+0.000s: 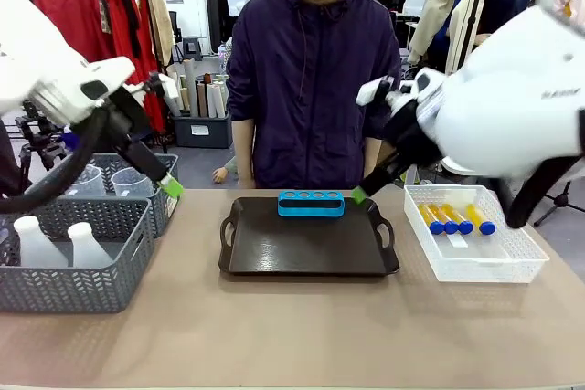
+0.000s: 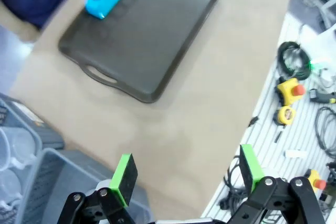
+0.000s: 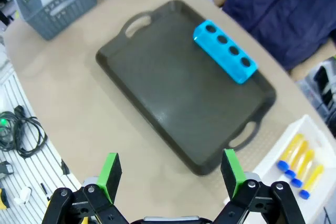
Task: Prepare the laboratory tools.
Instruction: Pick up one Large Measuring Cup and place it on the Handle tray.
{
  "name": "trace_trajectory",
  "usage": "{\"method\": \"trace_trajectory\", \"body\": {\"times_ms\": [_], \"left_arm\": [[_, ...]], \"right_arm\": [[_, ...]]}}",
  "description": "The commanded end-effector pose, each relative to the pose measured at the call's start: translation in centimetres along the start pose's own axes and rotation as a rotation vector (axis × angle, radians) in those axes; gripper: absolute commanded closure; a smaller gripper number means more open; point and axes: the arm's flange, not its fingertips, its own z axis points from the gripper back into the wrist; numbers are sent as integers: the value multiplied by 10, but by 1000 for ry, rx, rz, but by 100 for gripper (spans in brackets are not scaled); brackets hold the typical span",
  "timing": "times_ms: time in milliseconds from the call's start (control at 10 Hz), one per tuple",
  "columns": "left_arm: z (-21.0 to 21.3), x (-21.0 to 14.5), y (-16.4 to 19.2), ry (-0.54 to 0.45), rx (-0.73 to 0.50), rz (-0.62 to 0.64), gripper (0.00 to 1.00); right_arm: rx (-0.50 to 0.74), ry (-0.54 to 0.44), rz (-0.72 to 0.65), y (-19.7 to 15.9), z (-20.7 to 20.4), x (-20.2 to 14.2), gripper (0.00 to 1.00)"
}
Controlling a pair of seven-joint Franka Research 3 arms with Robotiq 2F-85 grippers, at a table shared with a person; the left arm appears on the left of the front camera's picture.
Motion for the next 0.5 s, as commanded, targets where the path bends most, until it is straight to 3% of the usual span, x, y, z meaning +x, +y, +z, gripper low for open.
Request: {"method": "trace_trajectory", "body": {"times_ms": [0, 400], "left_arm": [[17, 3, 5, -46, 48, -83, 0], [53, 13, 15, -138, 160, -136, 0]], "right_arm": [[37, -33, 41, -27, 28, 2, 0], [73, -105, 9, -78, 78, -3, 0]]}}
